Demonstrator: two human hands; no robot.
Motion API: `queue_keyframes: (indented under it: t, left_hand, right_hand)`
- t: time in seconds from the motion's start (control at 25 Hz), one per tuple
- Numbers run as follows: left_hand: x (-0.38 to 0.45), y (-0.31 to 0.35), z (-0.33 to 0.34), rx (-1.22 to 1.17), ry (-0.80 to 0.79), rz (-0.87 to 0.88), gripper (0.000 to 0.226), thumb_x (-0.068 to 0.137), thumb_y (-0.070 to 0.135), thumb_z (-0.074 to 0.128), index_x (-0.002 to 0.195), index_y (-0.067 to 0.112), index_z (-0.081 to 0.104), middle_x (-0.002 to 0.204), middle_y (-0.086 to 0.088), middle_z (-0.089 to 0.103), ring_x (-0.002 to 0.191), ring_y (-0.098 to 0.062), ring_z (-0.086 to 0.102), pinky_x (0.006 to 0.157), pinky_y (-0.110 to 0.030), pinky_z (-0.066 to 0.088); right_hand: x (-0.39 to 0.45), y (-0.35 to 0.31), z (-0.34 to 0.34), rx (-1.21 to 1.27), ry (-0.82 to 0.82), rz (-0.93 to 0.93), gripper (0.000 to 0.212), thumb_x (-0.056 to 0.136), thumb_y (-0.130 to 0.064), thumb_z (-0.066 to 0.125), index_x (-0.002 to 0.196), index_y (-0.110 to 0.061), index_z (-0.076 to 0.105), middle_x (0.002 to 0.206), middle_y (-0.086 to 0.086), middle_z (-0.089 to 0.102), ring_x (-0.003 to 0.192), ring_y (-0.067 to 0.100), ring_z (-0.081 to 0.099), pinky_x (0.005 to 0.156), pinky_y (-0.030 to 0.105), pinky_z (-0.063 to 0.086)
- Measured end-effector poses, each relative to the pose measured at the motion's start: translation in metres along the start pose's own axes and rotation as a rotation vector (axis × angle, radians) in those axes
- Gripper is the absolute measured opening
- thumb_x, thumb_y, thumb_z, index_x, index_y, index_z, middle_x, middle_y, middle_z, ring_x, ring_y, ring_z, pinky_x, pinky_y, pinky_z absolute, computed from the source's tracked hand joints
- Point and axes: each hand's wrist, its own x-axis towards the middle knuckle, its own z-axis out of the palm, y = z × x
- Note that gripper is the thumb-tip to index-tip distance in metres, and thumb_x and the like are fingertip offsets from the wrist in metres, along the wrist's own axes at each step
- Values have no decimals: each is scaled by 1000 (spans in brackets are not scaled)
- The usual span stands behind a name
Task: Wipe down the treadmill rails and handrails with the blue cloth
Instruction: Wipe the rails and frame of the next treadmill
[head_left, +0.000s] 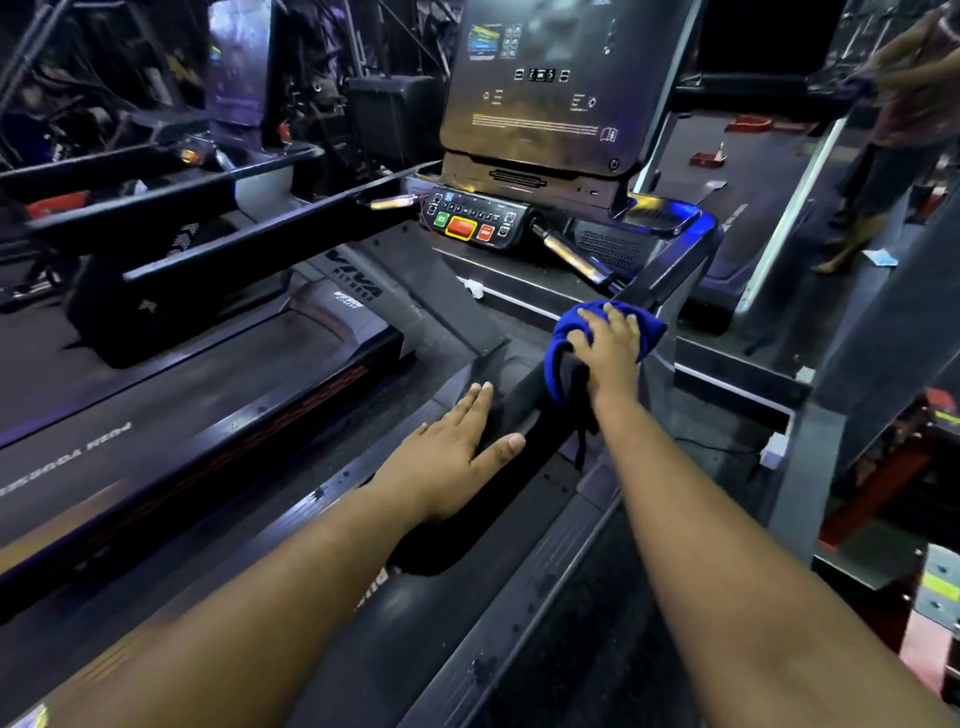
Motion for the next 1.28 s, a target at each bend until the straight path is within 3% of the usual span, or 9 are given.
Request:
queue_keyframes:
  t: [0.16,0.36,0.44,0.56,0.68,0.84,0.96,1.12,1.28]
  left_hand:
    - [-53,-34,2,-282,28,-60,96,82,78,22,159,25,-1,167,10,-1,152,-6,7,125,-33,9]
    - [-106,-54,5,-588,100,-130,88,87,69,20,158,18,19,163,5,22,148,-7,20,113,-15,7]
    - [-136,-58,5,-774,94,-125,73,91,71,22,147,29,44,142,14,48,131,-3,41,112,-19,22]
    - [-189,-68,4,-1032,123,-205,62,89,76,25,110,33,64,102,11,64,95,-5,60,76,-18,44]
    - [-239,-88,3,-1234,171,-224,48,104,52,29,117,23,65,100,1,72,80,-6,67,66,-19,53]
    - [-316,-146,-10,-1472,471,-210,28,103,20,50,125,5,59,121,-17,68,94,-16,67,79,-25,58]
    - [-383,-204,-26,-1381,700,-324,20,92,-1,54,105,11,64,103,-16,70,92,-24,64,86,-37,54]
    - [-483,-274,-40,-1330,877,-432,27,82,-1,48,97,14,65,96,-18,68,89,-29,59,87,-47,49]
    - [-570,-321,-46,-1309,1016,-589,27,83,2,45,100,14,61,92,-16,66,86,-28,59,80,-42,47]
  right_hand:
    - [-88,-42,23,26,30,-151,69,77,-48,28,123,-15,68,140,5,57,141,26,37,117,52,22]
    - [-213,-80,56,73,61,-277,58,82,-47,31,117,-22,70,130,-1,63,134,23,46,113,57,26]
    - [-254,-94,66,106,62,-317,53,85,-44,33,116,-25,71,128,-3,64,131,19,47,113,56,25]
    - [-316,-120,73,157,42,-368,44,86,-39,37,109,-28,73,120,-7,68,123,16,52,111,58,25]
    - [-362,-152,83,317,-22,-443,38,87,-33,41,107,-25,73,114,-5,70,112,17,59,107,55,35]
    - [-429,-223,123,631,-321,-446,37,87,-32,54,120,-20,64,127,0,65,121,17,58,110,43,42]
    - [-469,-275,154,835,-550,-340,45,88,-31,61,130,-17,58,133,4,59,124,18,56,110,41,43]
    - [-509,-345,217,604,-669,-329,71,84,-44,66,147,-22,42,141,-3,44,129,13,47,111,31,37]
    - [-561,-409,281,655,-1114,-377,29,93,-9,66,120,-13,60,112,2,69,103,13,62,85,20,49]
